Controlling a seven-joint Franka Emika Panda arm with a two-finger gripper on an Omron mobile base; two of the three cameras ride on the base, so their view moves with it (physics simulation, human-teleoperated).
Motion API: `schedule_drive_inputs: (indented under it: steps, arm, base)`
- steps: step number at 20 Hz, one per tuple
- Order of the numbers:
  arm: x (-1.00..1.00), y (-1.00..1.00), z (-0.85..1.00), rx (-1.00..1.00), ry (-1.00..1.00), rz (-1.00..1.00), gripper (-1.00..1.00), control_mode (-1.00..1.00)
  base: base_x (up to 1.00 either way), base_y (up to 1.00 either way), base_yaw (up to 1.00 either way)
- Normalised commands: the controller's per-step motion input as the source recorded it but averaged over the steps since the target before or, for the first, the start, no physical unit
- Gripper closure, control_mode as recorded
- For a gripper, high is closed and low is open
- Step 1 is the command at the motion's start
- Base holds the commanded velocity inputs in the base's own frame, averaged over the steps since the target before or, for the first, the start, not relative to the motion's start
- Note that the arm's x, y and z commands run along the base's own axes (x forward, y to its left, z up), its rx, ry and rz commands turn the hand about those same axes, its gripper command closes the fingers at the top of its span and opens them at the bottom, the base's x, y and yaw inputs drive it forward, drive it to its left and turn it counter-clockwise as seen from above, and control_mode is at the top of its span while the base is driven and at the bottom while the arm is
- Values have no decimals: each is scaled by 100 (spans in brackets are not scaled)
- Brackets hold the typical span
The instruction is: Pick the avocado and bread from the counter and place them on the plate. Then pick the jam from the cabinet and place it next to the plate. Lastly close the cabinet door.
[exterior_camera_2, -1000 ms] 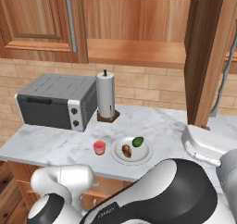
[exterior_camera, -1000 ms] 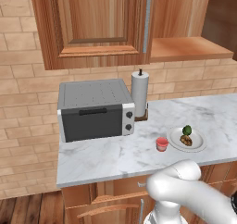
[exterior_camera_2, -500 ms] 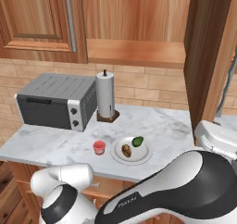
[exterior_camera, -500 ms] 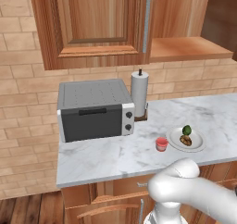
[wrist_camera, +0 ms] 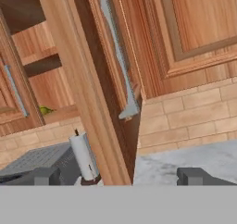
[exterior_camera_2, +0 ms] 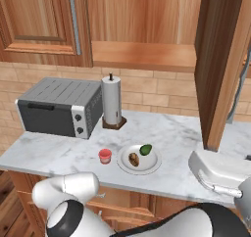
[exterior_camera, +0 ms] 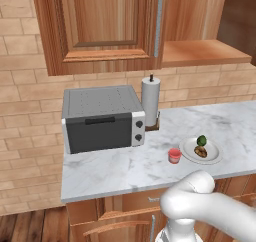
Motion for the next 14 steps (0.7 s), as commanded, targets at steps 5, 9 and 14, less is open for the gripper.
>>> schedule_drive_inputs:
  steps: [5, 9, 14]
  arm:
    - [-18, 100, -19, 0, -21, 1, -100, -100]
    - [-6, 82, -2, 0, -22, 0, -100, -100]
    - [3, 30, 0, 1, -6, -2, -100, -100]
  base:
    - [0, 0, 0]
    - [0, 0, 0]
    - [0, 0, 0]
